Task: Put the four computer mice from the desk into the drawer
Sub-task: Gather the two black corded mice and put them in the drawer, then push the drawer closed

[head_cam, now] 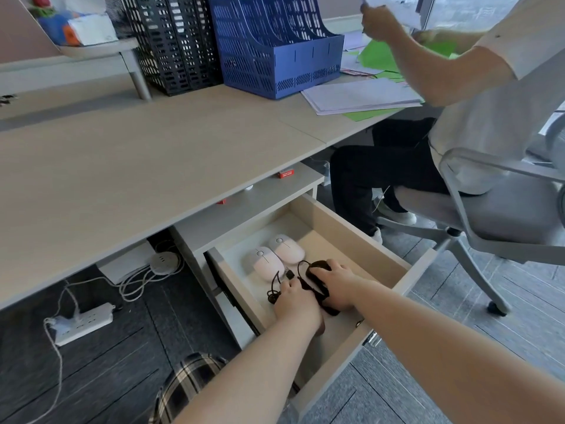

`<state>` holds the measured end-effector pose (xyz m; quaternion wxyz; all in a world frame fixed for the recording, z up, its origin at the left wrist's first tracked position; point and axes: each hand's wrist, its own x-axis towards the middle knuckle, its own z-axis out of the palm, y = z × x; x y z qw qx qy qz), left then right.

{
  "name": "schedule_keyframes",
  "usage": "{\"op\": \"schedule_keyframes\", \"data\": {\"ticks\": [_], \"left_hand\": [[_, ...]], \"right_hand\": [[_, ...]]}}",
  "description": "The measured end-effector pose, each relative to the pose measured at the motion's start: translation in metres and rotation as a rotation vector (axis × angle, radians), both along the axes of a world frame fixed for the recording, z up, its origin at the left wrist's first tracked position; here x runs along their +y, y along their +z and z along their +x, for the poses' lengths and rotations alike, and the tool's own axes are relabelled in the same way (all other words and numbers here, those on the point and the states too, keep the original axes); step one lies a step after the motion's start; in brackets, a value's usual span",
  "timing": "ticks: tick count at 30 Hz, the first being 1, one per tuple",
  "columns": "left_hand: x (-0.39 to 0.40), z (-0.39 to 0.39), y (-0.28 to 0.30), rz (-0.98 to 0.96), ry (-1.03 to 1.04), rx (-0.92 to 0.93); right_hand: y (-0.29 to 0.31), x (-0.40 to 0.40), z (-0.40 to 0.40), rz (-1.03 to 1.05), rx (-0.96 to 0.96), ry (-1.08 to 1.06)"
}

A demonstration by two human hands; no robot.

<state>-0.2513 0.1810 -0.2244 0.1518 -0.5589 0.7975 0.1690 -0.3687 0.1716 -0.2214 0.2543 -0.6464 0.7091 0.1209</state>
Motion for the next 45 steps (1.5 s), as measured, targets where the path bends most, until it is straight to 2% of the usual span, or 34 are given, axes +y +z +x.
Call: {"op": "schedule_keyframes", "data": {"ticks": [9,17,22,30,33,36,38,40,45], "left_hand": [[-0.001,-0.009,-0.005,-0.039,0.161,0.197],[-0.010,-0.021,-0.009,0.072,0.372,0.271],[-0.011,-0.012,-0.008,0.112,0.284,0.168],[-0.010,0.010,0.031,0.099,0.187,0.125],[-0.007,0.016,0.044,0.050,0.173,0.123],[-0.004,0.020,0.065,-0.035,0.155,0.152],[-0.005,0.023,0.079,-0.097,0.120,0.142],[-0.009,0.025,0.093,-0.171,0.059,0.135],[-0.027,0.037,0.124,-0.370,-0.016,0.214]], "right_hand": [[0.000,0.002,0.002,-0.029,-0.039,-0.007],[-0.003,0.001,-0.002,-0.037,-0.051,-0.035],[0.005,0.001,-0.001,-0.054,-0.071,-0.061],[0.042,0.013,0.002,-0.099,-0.024,-0.078],[0.061,0.027,-0.002,-0.162,0.050,-0.198],[0.079,0.045,-0.011,-0.261,0.220,-0.378],[0.086,0.056,-0.016,-0.195,0.357,-0.449],[0.087,0.063,-0.020,-0.090,0.405,-0.522],[0.086,0.065,-0.007,-0.019,0.504,-0.347]]}}
